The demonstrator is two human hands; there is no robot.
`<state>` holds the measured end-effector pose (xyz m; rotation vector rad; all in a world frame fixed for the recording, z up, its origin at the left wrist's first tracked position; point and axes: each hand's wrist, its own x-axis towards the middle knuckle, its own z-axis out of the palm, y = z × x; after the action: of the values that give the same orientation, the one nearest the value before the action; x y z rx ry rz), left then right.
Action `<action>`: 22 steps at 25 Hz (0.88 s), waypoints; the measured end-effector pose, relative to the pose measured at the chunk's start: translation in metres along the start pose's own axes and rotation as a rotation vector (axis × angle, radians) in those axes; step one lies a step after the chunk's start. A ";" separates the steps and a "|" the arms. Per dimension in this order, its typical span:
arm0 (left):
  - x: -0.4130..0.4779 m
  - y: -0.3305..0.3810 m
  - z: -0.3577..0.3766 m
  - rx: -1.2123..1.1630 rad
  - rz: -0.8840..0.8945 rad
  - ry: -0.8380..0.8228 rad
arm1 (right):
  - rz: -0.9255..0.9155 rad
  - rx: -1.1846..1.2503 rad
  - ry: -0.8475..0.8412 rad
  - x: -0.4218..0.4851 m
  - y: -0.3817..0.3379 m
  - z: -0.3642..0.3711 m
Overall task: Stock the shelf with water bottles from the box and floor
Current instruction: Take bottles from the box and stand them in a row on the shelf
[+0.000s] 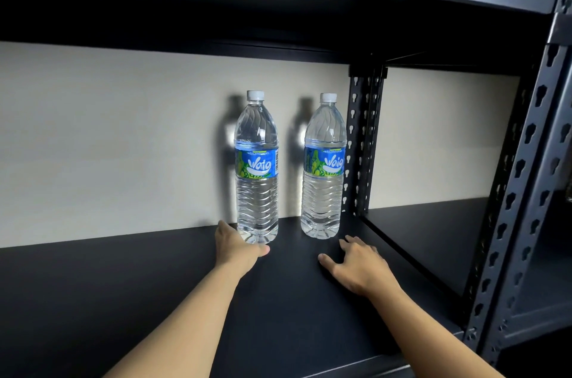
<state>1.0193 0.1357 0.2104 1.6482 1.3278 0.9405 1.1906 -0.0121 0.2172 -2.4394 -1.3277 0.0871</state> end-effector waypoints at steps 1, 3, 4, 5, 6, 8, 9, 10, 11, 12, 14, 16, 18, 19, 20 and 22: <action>-0.008 -0.002 -0.007 -0.026 -0.020 -0.027 | 0.003 -0.021 0.024 -0.002 -0.002 -0.002; -0.032 -0.008 -0.027 -0.092 -0.036 -0.129 | -0.003 -0.090 0.087 -0.010 -0.007 -0.003; -0.045 -0.011 -0.037 -0.126 -0.031 -0.201 | 0.000 -0.099 0.111 -0.016 -0.010 -0.004; -0.062 -0.013 -0.051 -0.149 -0.028 -0.271 | 0.003 -0.082 0.113 -0.024 -0.015 -0.004; -0.082 -0.016 -0.066 -0.148 -0.019 -0.335 | 0.001 -0.049 0.100 -0.035 -0.020 -0.001; -0.125 -0.027 -0.092 -0.061 0.064 -0.394 | -0.028 0.041 0.086 -0.062 -0.031 0.008; -0.148 -0.034 -0.105 0.000 0.135 -0.362 | -0.055 0.096 0.075 -0.079 -0.038 0.013; -0.174 -0.044 -0.117 0.053 0.219 -0.293 | -0.086 0.147 0.078 -0.100 -0.047 0.020; -0.200 -0.055 -0.128 0.069 0.307 -0.203 | -0.116 0.193 0.117 -0.123 -0.054 0.028; -0.225 -0.068 -0.137 0.049 0.382 -0.100 | -0.158 0.241 0.179 -0.146 -0.060 0.034; -0.279 -0.112 -0.153 -0.002 0.395 0.113 | -0.280 0.380 0.306 -0.200 -0.070 0.052; -0.330 -0.169 -0.161 -0.001 0.200 0.291 | -0.368 0.483 0.365 -0.251 -0.075 0.078; -0.372 -0.228 -0.162 0.032 -0.136 0.368 | -0.401 0.504 0.245 -0.291 -0.077 0.114; -0.388 -0.262 -0.158 0.081 -0.306 0.350 | -0.401 0.467 0.113 -0.305 -0.079 0.132; -0.399 -0.291 -0.154 0.120 -0.435 0.280 | -0.389 0.399 -0.044 -0.315 -0.080 0.148; -0.416 -0.355 -0.134 0.131 -0.626 0.044 | -0.368 0.197 -0.379 -0.324 -0.081 0.178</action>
<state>0.6895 -0.2103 -0.0862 1.1786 1.8155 0.5214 0.9058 -0.1880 0.0413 -2.0415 -1.8109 0.5787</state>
